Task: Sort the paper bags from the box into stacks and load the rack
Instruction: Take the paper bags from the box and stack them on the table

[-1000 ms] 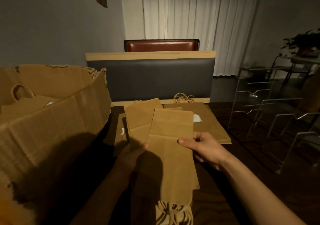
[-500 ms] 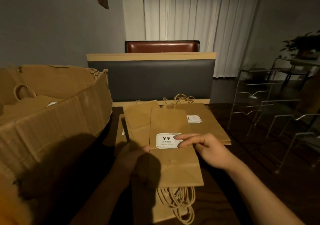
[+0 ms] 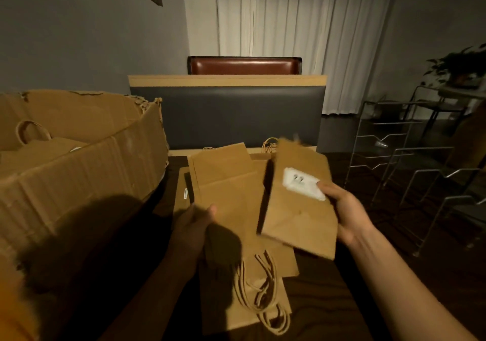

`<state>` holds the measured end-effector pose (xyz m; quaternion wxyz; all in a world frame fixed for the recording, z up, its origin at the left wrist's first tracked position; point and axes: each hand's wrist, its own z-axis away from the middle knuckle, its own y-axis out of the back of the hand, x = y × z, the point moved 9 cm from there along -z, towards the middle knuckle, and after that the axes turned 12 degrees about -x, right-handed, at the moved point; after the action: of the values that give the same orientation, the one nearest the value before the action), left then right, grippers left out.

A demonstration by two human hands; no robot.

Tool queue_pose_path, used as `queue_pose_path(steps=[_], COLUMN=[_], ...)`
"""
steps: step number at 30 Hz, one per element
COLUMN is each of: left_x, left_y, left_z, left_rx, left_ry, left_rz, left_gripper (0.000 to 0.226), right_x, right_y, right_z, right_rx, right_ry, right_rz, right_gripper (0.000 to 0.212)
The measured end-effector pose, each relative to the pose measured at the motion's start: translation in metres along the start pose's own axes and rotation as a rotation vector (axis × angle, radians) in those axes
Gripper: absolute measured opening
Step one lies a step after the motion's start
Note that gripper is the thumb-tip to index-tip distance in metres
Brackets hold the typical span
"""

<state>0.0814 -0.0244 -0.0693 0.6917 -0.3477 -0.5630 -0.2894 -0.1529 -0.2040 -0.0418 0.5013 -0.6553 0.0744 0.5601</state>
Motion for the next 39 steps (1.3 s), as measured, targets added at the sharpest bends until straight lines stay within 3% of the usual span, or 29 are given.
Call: queue_pose_path(steps=[2,7,13,19,27,32,36,39], left_x=[0.002,-0.001,0.008,0.007,0.009,0.008,0.010,0.009], left_y=[0.001,-0.004,-0.005,-0.004,-0.003,-0.006,-0.008,-0.007], left_z=[-0.001,-0.001,0.000,0.000,0.002,0.002,0.002,0.003], left_rx=[0.000,0.012,-0.016,-0.010,-0.003,-0.019,-0.024,-0.016], left_ry=[-0.014,-0.041,-0.117,-0.106,-0.071,-0.063,-0.076,-0.058], left_rz=[0.031,0.071,-0.099,-0.173,-0.145,-0.150,-0.169,-0.131], left_gripper=[0.052,0.020,0.007,0.022,0.011,0.039,0.026,0.032], right_x=[0.004,0.040,0.038,0.047,0.046,0.048,0.048,0.048], right_y=[0.005,-0.030,-0.026,-0.025,-0.025,-0.026,-0.027,-0.027], right_z=[-0.002,-0.003,-0.009,-0.010,-0.010,-0.010,-0.010,-0.009], right_rx=[-0.019,-0.186,-0.143,-0.146,-0.133,-0.142,-0.154,-0.154], right_ry=[-0.031,-0.150,-0.052,-0.087,-0.071,-0.086,-0.084,-0.079], right_rz=[-0.090,0.169,0.220,0.122,0.143,0.134,0.130,0.146], right_gripper=[0.034,0.023,0.026,0.028,0.033,0.035,0.037,0.036])
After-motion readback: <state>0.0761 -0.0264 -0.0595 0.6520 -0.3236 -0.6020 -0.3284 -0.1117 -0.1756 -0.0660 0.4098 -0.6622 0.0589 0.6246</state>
